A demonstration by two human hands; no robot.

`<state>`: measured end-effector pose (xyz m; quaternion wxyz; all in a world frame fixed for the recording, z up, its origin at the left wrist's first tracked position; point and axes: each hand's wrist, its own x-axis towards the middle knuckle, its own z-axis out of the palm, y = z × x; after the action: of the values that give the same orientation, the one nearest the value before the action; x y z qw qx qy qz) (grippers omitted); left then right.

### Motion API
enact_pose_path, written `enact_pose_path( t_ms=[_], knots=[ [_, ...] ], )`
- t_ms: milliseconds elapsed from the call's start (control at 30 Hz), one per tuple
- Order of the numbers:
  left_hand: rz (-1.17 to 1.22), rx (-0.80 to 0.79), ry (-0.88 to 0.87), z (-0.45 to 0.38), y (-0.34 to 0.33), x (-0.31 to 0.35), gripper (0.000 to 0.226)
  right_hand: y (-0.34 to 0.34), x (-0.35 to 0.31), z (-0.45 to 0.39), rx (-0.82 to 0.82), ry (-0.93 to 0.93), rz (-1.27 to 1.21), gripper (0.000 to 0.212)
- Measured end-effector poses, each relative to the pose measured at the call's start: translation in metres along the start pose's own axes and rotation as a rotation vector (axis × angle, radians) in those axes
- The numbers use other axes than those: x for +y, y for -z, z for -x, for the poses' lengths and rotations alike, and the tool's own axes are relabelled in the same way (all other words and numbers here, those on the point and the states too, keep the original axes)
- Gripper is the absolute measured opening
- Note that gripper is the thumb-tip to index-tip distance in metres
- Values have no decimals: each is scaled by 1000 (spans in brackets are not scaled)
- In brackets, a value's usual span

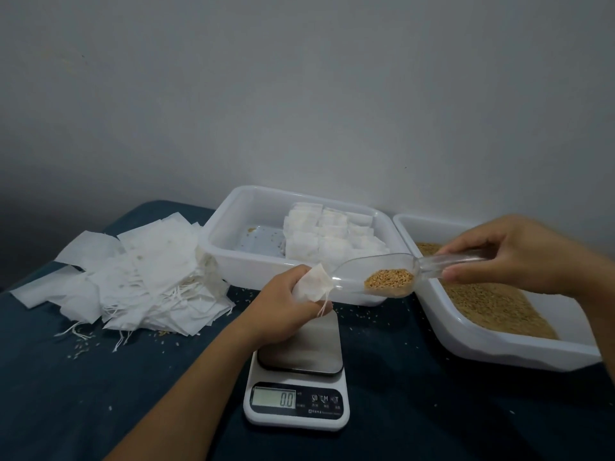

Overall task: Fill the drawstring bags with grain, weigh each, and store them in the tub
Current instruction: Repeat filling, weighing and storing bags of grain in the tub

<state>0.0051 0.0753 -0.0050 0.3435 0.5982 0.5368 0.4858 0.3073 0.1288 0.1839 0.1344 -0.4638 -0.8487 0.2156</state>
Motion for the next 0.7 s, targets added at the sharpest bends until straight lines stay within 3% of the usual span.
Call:
enact_pose_path(
  t_ms=[167,333,533,700],
  knots=[
    [-129,-29,-48,0,-2,0,27,6,-23,-10,-133,19,167,40],
    [-142,-46,-78,1,-3,1,29,10,-47,-16,-155,48,215,42],
    [-110,-70,-88,1,-5,1,31,14,-67,-19,-143,71,307,42],
    [20,-66,-78,0,-7,-3,19,17,-91,-10,-71,170,466,31]
  ],
)
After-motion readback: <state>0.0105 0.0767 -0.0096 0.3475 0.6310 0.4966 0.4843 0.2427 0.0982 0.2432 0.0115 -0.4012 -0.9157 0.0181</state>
